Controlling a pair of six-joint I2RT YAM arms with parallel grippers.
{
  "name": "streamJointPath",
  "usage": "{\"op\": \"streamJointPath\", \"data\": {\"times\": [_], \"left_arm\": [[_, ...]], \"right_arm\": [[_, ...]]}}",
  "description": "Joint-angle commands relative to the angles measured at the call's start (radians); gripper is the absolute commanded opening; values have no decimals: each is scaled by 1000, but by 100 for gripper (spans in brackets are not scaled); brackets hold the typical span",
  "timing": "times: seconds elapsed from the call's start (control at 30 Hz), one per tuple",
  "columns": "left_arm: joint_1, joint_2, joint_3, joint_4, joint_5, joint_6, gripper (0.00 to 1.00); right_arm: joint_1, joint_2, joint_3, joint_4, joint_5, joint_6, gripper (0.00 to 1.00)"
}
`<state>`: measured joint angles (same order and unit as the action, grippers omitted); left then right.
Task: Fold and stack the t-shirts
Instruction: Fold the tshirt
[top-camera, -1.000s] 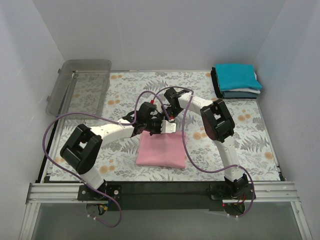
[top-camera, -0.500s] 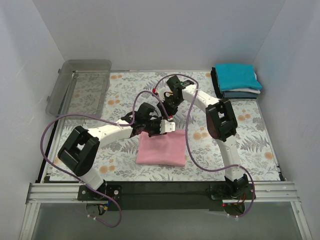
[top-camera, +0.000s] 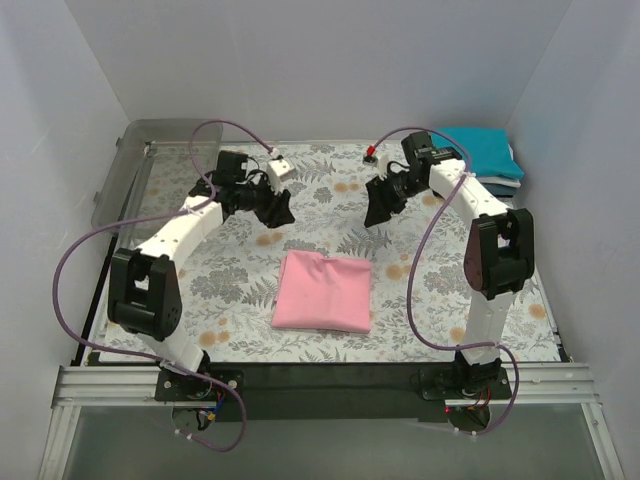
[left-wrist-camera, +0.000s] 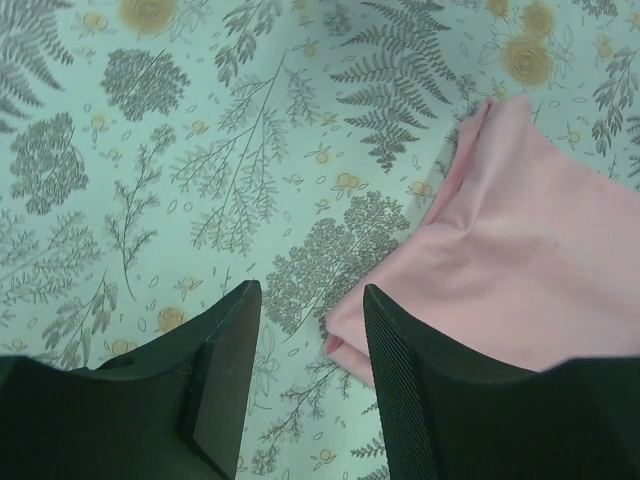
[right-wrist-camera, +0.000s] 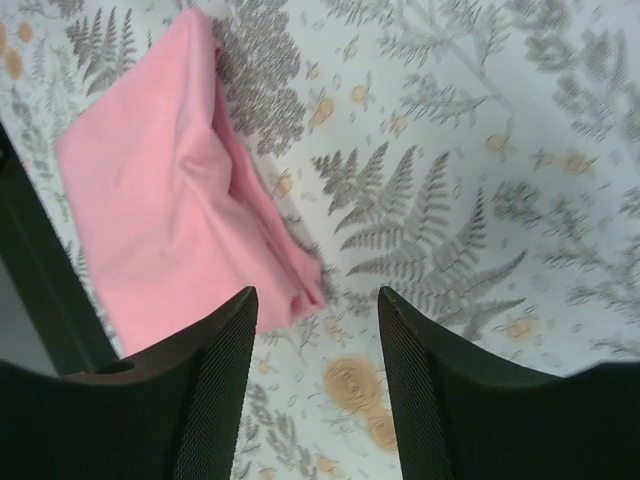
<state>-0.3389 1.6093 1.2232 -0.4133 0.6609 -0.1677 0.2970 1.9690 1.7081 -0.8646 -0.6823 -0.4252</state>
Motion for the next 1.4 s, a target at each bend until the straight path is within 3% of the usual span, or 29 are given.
{"op": "streamJointPath", "data": {"times": [0.0,0.1,0.43,0.73,1.13,1.37], "left_arm": [[90,98,96,-226,222,-82,45],[116,179,136,-281,253,-78,47],[135,319,142,-245,283,-131,49],[135,368,130,-213,243,-156,52],[135,396,122,-203,261,-184,51],[135,391,105,-197,293,-208,40]], "right_arm": [[-7,-27,-108,-24,-126,-4,60],[-9,-22,-149,-17,-163,-1,61],[-6,28,-232,64,-160,-3,59],[5,24,-301,70,-177,-38,58],[30,34,-346,72,-192,-60,49],[33,47,-337,72,-191,-61,35]]}}
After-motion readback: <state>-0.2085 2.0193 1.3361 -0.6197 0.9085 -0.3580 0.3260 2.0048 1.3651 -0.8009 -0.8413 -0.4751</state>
